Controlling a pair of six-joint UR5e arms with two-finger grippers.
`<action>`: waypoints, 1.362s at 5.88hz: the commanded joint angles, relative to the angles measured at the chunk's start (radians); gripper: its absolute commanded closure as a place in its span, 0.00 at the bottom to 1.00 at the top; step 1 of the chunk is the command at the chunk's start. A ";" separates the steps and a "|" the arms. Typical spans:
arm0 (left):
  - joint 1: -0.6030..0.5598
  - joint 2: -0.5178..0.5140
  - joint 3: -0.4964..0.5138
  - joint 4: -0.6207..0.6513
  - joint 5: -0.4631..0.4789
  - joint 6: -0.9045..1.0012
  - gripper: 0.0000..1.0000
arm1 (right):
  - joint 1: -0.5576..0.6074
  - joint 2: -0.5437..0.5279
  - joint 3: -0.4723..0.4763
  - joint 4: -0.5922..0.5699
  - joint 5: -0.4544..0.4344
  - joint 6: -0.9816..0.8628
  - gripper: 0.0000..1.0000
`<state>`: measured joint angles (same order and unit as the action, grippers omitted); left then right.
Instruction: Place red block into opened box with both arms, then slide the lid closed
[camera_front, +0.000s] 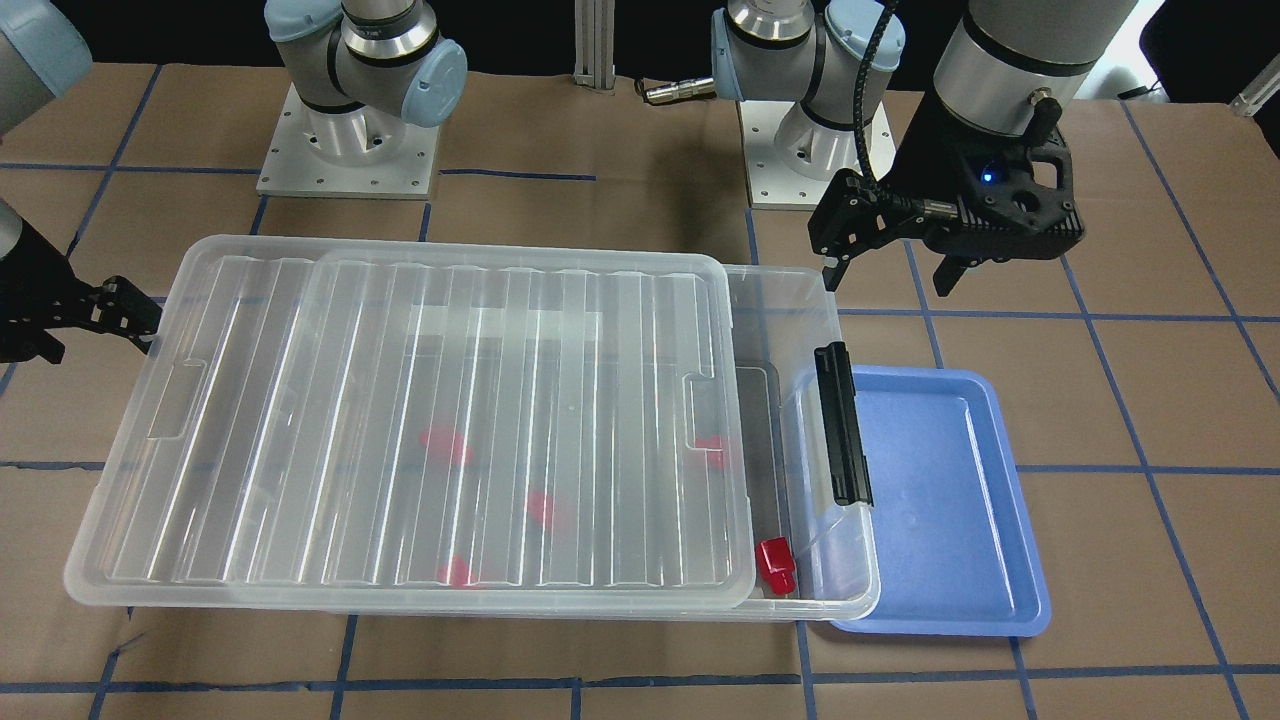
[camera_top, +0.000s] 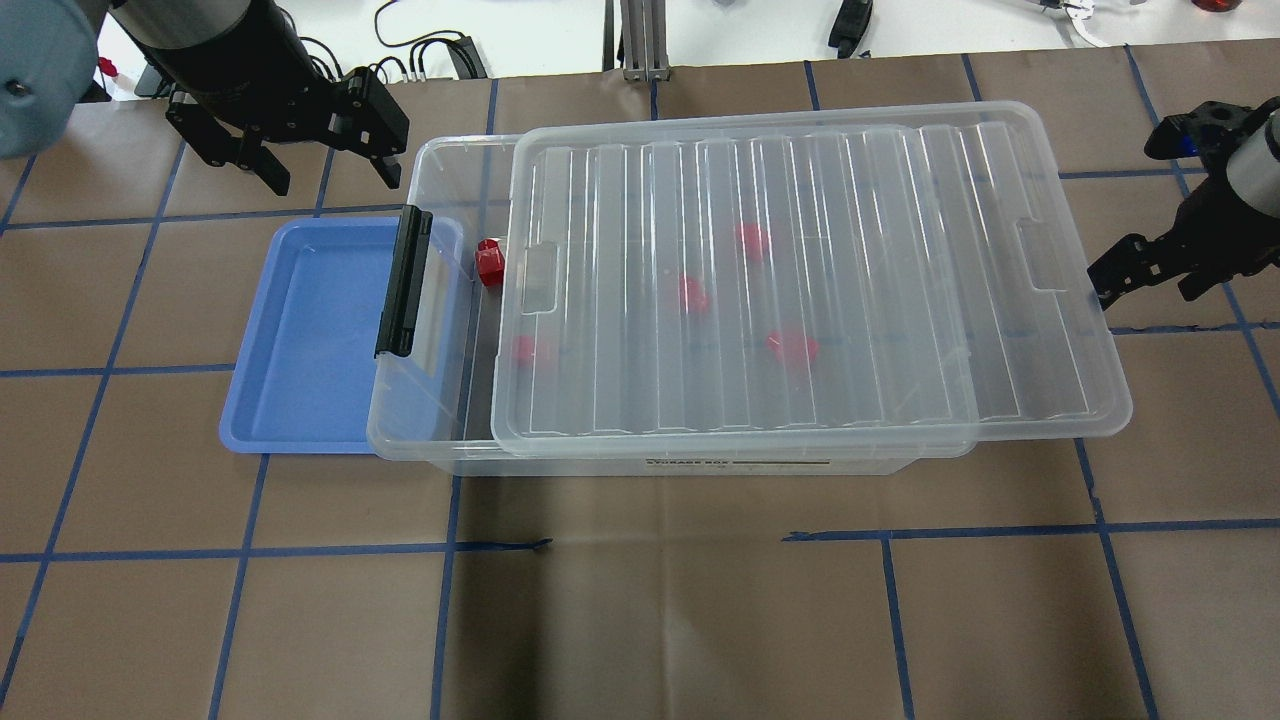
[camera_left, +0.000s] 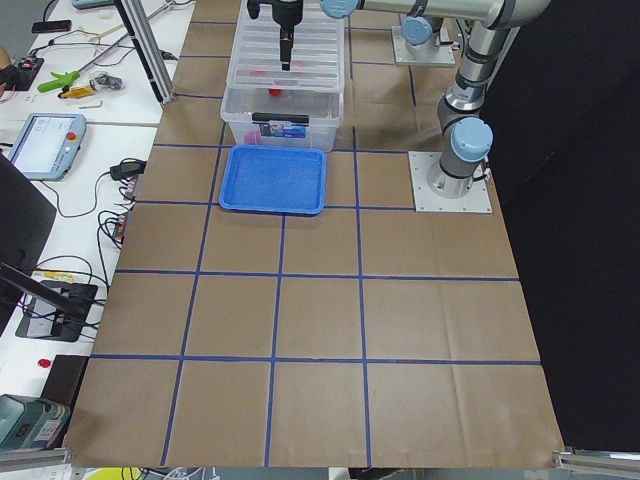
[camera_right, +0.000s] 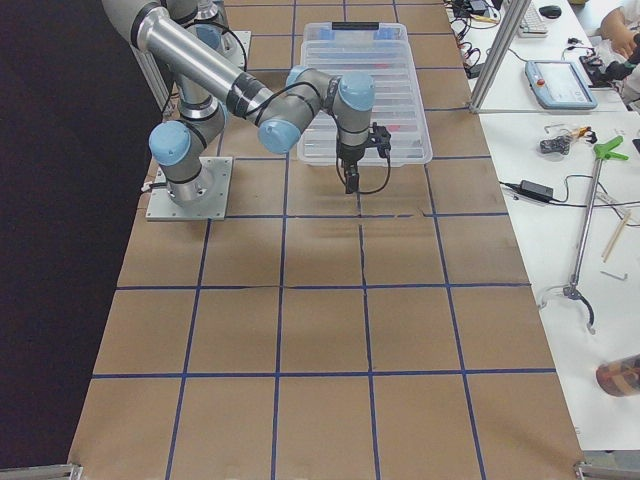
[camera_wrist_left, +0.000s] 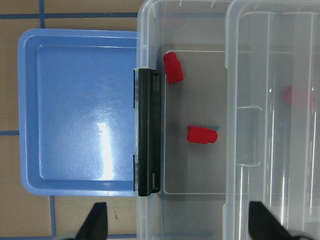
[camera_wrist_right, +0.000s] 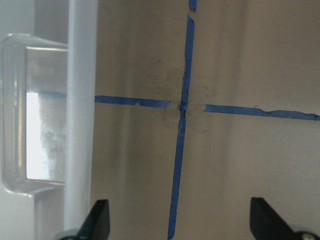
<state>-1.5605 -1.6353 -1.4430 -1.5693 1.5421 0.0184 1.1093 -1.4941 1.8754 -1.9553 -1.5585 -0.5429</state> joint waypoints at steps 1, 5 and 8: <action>-0.001 -0.001 0.000 0.000 0.001 0.000 0.02 | 0.024 0.000 0.001 0.001 0.000 0.040 0.00; -0.001 -0.001 0.001 0.000 0.001 0.000 0.02 | 0.092 -0.026 0.024 0.001 0.001 0.162 0.00; 0.000 -0.001 0.001 0.000 0.001 0.002 0.02 | 0.110 -0.038 0.036 0.001 0.003 0.194 0.00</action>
<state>-1.5602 -1.6368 -1.4408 -1.5692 1.5432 0.0189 1.2080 -1.5310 1.9049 -1.9543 -1.5559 -0.3665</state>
